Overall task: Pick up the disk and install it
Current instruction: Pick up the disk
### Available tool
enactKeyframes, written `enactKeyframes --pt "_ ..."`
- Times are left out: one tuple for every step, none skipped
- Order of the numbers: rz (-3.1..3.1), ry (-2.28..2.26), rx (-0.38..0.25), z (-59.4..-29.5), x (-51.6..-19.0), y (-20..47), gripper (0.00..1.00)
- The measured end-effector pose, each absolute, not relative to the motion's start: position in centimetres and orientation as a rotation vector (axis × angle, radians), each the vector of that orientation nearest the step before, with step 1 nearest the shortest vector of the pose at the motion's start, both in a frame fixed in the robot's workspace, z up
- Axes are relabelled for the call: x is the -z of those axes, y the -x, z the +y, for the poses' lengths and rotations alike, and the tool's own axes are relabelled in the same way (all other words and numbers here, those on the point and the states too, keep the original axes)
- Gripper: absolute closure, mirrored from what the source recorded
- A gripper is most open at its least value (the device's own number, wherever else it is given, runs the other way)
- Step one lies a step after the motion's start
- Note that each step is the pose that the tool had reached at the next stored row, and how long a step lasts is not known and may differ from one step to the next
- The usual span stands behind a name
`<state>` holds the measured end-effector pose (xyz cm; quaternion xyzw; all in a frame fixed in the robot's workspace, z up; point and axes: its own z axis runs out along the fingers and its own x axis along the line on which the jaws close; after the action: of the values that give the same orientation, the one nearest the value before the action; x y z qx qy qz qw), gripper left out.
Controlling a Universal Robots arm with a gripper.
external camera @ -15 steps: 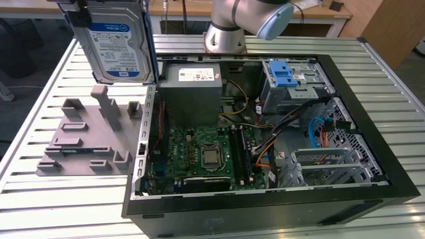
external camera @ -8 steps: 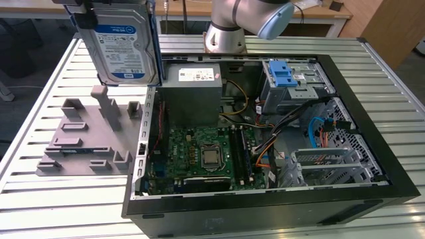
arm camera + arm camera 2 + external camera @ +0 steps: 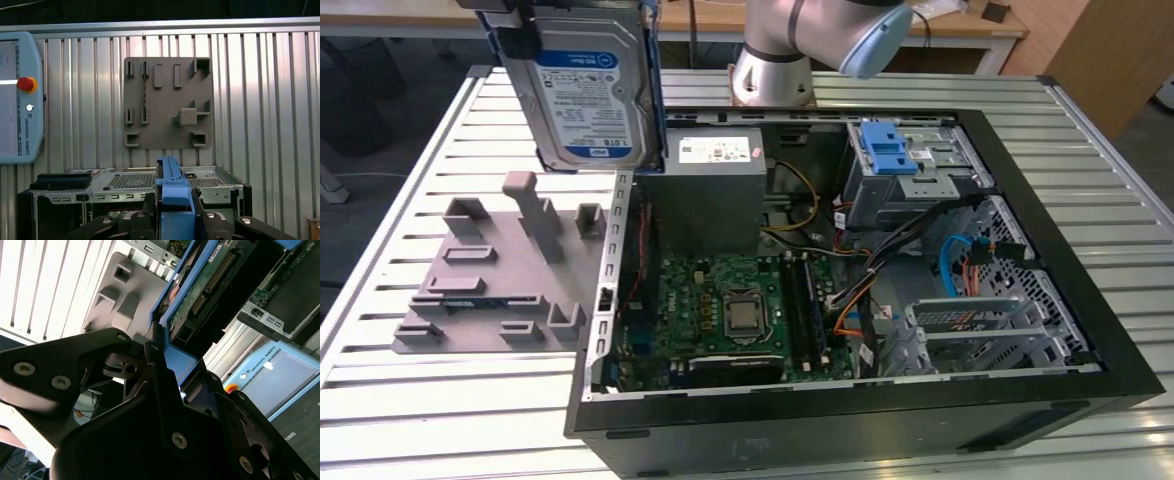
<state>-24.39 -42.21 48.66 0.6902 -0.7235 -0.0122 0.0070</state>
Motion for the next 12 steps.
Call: enactKeyframes --pt "-2.263 -2.159 0.038 -42.2 -48.7 24.2 0.64" --pt "-2.263 -2.159 0.038 -42.2 -48.7 24.1 0.64" --pt "-2.263 -2.159 0.038 -42.2 -48.7 23.9 0.64" --pt "-2.263 -2.159 0.038 -42.2 -48.7 23.8 0.64" --pt "-2.263 -2.159 0.038 -42.2 -48.7 23.7 0.64" --pt "-2.263 -2.159 0.038 -42.2 -48.7 23.6 0.64" --pt "-2.263 -2.159 0.038 -42.2 -48.6 23.5 0.64" --pt "-2.263 -2.159 0.038 -42.2 -48.6 23.4 0.64" --pt "-2.263 -2.159 0.038 -42.3 -48.6 23.3 0.64" --pt "-2.263 -2.159 0.038 -42.3 -48.6 23.3 0.64" --pt "-2.263 -2.159 0.038 -42.3 -48.6 23.2 0.64" --pt "-2.263 -2.159 0.038 -42.4 -48.6 23.2 0.64"
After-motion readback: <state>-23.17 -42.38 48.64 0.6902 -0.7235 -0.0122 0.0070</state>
